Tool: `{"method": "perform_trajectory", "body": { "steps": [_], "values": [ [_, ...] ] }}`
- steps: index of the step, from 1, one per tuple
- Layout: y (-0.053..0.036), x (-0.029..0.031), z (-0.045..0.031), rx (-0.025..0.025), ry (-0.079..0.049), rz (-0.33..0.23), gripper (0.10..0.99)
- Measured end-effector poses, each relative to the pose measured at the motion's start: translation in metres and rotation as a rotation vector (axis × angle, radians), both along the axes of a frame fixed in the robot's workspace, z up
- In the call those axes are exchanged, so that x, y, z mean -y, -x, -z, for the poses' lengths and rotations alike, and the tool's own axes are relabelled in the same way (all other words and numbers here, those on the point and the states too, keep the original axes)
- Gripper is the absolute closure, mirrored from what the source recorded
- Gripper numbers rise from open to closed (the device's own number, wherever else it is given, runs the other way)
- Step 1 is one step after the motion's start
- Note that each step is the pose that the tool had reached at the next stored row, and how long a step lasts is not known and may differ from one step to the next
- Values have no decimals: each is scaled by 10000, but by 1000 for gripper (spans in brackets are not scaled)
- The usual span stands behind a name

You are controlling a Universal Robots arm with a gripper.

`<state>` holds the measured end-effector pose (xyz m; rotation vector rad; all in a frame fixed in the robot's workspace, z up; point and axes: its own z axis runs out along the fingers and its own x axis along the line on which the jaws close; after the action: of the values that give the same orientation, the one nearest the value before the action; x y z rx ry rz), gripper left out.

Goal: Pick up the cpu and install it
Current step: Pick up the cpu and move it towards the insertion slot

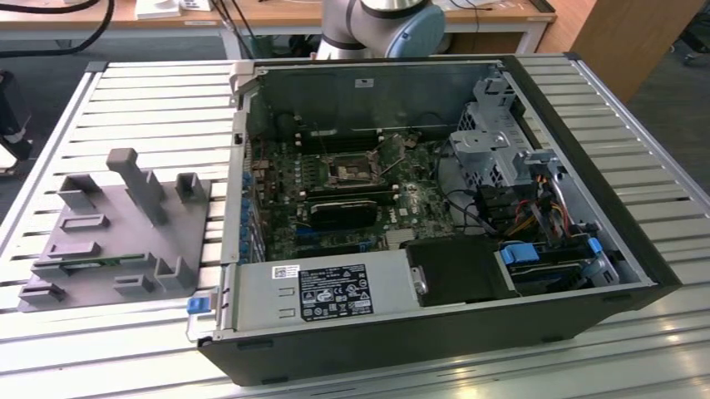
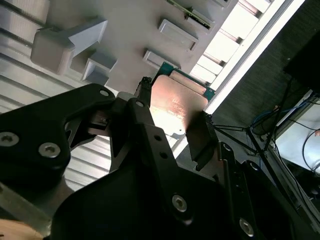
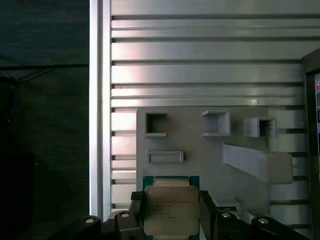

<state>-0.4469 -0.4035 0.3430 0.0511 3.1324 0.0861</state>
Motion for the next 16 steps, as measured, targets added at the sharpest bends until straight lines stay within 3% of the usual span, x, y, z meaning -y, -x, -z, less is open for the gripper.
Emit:
{"method": "perform_trajectory", "body": {
  "steps": [16],
  "values": [
    [0, -8, -415, -1, 0, 0, 553]
  ]
}}
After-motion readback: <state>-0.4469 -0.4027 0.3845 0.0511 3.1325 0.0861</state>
